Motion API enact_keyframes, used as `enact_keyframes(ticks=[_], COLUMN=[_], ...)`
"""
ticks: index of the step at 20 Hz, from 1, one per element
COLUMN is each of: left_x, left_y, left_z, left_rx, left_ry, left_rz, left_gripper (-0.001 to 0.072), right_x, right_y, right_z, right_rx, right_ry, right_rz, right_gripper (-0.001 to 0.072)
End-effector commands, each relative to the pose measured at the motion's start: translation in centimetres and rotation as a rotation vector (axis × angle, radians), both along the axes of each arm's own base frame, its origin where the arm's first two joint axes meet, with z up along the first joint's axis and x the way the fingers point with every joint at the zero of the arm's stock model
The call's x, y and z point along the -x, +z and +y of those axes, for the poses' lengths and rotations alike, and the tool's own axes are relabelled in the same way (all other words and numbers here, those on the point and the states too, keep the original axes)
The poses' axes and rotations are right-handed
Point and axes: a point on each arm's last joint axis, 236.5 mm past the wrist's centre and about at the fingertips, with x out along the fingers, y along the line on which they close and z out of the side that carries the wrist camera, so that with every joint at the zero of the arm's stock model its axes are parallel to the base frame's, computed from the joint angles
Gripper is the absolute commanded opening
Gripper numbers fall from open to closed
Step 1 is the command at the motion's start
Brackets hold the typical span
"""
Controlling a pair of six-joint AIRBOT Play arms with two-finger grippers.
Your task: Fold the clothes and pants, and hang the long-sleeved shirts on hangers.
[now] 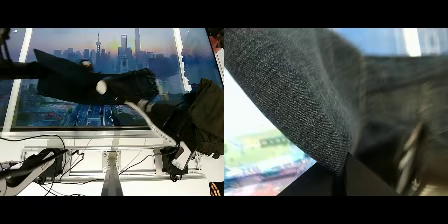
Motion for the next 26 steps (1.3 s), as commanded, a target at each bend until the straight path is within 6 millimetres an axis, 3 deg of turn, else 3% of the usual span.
enact_keyframes(ticks=[1,3,4,6,9,12,16,18,19,20,21,22,24,26], left_x=[0.6,0.4,0.2,-0.3,-1.5,-2.4,-1.7,-2.1,-2.0,-1.3,-0.9,-0.6,-0.6,-1.3], left_y=[3.7,3.2,2.8,1.9,0.4,-1.9,-5.4,-6.9,-7.3,-7.6,-7.7,-7.7,-7.7,-7.6], left_z=[0.6,-0.2,-1.0,-4.0,-10.5,-20.0,-33.2,-36.7,-37.8,-38.7,-39.1,-39.2,-38.6,-37.1], left_rx=[-0.03,-0.012,0.005,0.078,0.217,0.353,0.502,0.492,0.485,0.48,0.468,0.444,0.394,0.346], left_ry=[0.032,0.012,-0.008,-0.071,-0.176,-0.279,-0.277,-0.218,-0.205,-0.212,-0.23,-0.258,-0.307,-0.329], left_rz=[-0.095,-0.081,-0.068,-0.032,0.018,0.059,0.077,0.003,-0.022,-0.03,-0.036,-0.051,-0.082,-0.103], left_gripper=[0.0024,0.0024,0.0024,0.0024,0.0024,0.0024,0.0024,0.0025,0.0115,0.038,0.0586,0.063,0.063,0.063], right_x=[3.5,1.6,-0.2,-4.3,-10.5,-14.5,-16.7,-16.9,-16.7,-16.3,-15.9,-15.3,-14.0,-12.3], right_y=[2.9,3.9,4.1,4.0,4.0,5.8,9.1,10.5,10.7,10.6,10.2,9.7,8.2,5.7], right_z=[6.0,4.9,3.2,-2.2,-14.1,-26.3,-39.9,-45.6,-48.2,-50.6,-52.6,-54.4,-57.0,-58.0], right_rx=[-0.099,-0.051,-0.006,0.098,0.266,0.333,0.35,0.349,0.352,0.361,0.384,0.41,0.445,0.446], right_ry=[0.051,0.069,0.062,0.014,-0.12,-0.3,-0.521,-0.621,-0.667,-0.699,-0.698,-0.685,-0.655,-0.611], right_rz=[-0.106,-0.172,-0.186,-0.167,-0.091,-0.002,0.046,0.052,0.067,0.087,0.1,0.112,0.147,0.203], right_gripper=[0.0025,0.0025,0.0025,0.0025,0.0025,0.0025,0.0025,0.0025,0.0025,0.0025,0.0025,0.0025,0.0024,0.0025])
